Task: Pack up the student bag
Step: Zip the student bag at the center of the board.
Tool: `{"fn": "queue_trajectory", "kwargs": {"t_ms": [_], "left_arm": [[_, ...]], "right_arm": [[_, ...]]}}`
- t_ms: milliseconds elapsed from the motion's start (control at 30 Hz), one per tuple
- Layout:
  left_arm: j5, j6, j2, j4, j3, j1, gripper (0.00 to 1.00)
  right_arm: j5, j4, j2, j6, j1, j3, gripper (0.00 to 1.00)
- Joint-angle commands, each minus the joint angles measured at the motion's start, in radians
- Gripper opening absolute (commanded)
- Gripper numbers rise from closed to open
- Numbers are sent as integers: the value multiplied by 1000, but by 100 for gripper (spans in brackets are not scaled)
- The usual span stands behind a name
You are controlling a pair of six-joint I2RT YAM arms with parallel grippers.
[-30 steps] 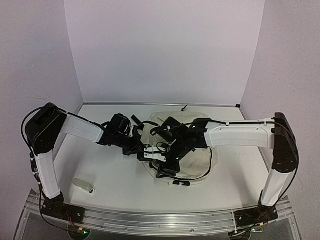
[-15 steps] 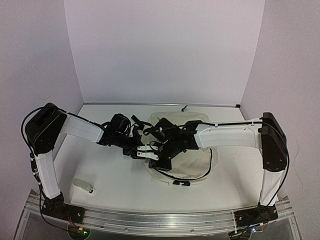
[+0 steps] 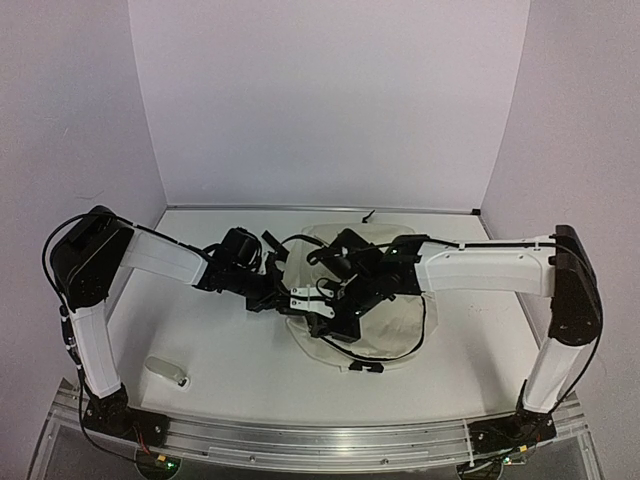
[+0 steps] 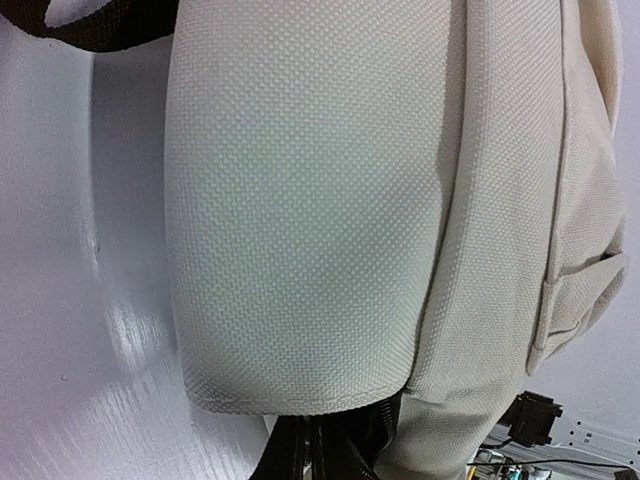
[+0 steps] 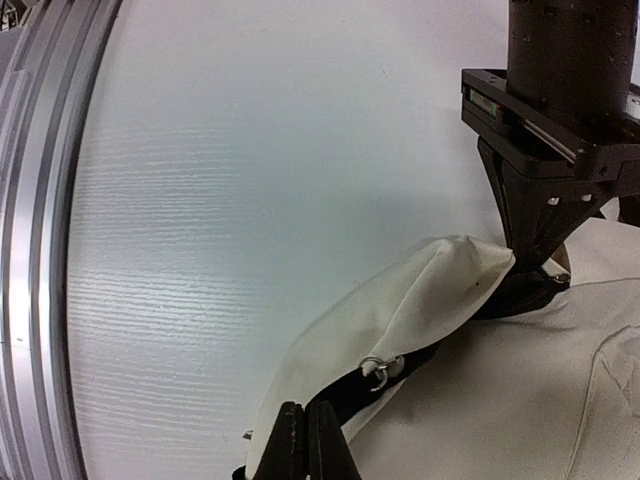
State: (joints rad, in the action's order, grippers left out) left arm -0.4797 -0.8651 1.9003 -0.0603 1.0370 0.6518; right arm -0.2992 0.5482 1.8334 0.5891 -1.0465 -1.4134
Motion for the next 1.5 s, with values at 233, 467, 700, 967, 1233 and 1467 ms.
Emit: {"fn": "queue_trajectory", "kwargs": {"t_ms": [233, 467, 700, 967, 1233, 1467], "left_arm": [[26, 12, -17, -40, -20, -19, 0], [8, 76, -188, -145, -153, -17, 1], [-7, 160, -374, -192, -274, -17, 42], [-56, 484, -509, -38, -274, -14, 59], [-48, 723, -639, -104, -385, 6, 60], [167, 935, -531, 29, -276, 161, 57]], "right_arm": [[-147, 154, -71, -11, -13, 23, 0], [-203, 144, -47, -119, 56, -103, 0], [-295, 138, 29, -258, 129, -207, 0], [-380, 140, 51, -306, 143, -127, 0], [-358, 113, 126, -383, 201, -123, 0], [-323, 99, 231, -469, 253, -202, 0]]}}
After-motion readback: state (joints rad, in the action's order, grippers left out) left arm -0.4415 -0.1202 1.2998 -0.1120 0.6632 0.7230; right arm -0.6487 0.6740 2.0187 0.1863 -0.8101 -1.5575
